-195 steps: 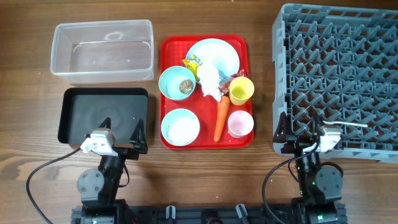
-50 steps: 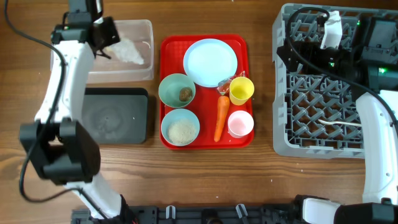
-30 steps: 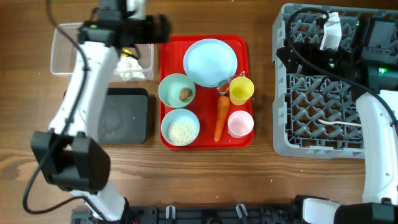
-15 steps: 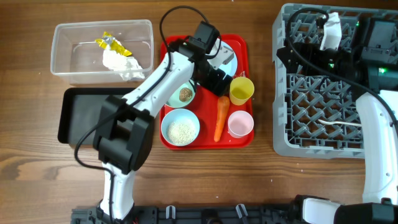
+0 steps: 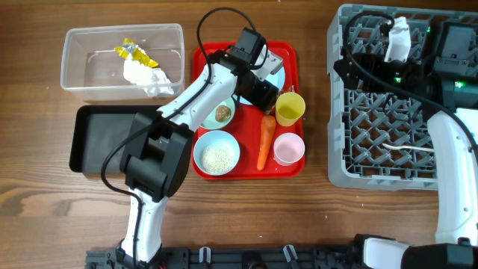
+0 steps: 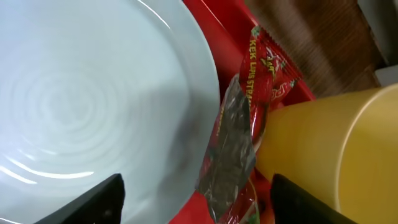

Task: Sort waste into correct bins and load items into the dishwasher rack
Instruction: 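Reach the left gripper to the red snack wrapper beside the plate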

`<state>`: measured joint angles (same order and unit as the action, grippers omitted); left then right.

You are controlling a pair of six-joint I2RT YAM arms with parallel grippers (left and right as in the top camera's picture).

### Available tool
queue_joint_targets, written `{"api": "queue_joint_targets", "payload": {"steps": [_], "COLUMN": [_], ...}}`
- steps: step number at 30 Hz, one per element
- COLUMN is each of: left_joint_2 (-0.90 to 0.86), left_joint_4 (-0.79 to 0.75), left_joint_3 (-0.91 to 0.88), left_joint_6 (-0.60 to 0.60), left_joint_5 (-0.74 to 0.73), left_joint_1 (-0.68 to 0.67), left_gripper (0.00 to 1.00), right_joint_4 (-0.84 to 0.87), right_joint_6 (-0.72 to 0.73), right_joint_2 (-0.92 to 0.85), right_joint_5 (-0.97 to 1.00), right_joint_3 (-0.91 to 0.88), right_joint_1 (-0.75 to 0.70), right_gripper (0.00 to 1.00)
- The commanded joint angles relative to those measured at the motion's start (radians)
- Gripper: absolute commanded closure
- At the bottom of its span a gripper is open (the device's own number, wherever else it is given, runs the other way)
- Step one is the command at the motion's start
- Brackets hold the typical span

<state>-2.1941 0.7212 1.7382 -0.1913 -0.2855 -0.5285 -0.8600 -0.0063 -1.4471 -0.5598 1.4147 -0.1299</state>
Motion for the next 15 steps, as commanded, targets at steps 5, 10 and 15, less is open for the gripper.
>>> {"api": "queue_joint_targets", "payload": {"steps": [5,10,15], "left_joint_2": [-0.042,-0.057,-0.063], "left_joint_4": [-0.026,-0.033,-0.034], "left_joint_3": [-0.006,-0.006,-0.006], "left_joint_6": [-0.014,-0.010,-0.011], "left_joint_5": [0.005,0.001,-0.040], "left_joint_1": [0.002,-0.001,-0.001], "left_gripper": [0.37,0.45,0.55], "right_joint_4": [-0.014,-0.016,-0.017], "right_joint_6": [-0.020,-0.020,-0.018], "right_joint_2": [0.010,0.010,0.010], "right_joint_5": [0.015,0.015,0.033], "right_joint_3": [0.016,0.016,0.016], "right_joint_1": [-0.004,-0.004,-0.004], "right_gripper": [0.12,0.12,0.12]}}
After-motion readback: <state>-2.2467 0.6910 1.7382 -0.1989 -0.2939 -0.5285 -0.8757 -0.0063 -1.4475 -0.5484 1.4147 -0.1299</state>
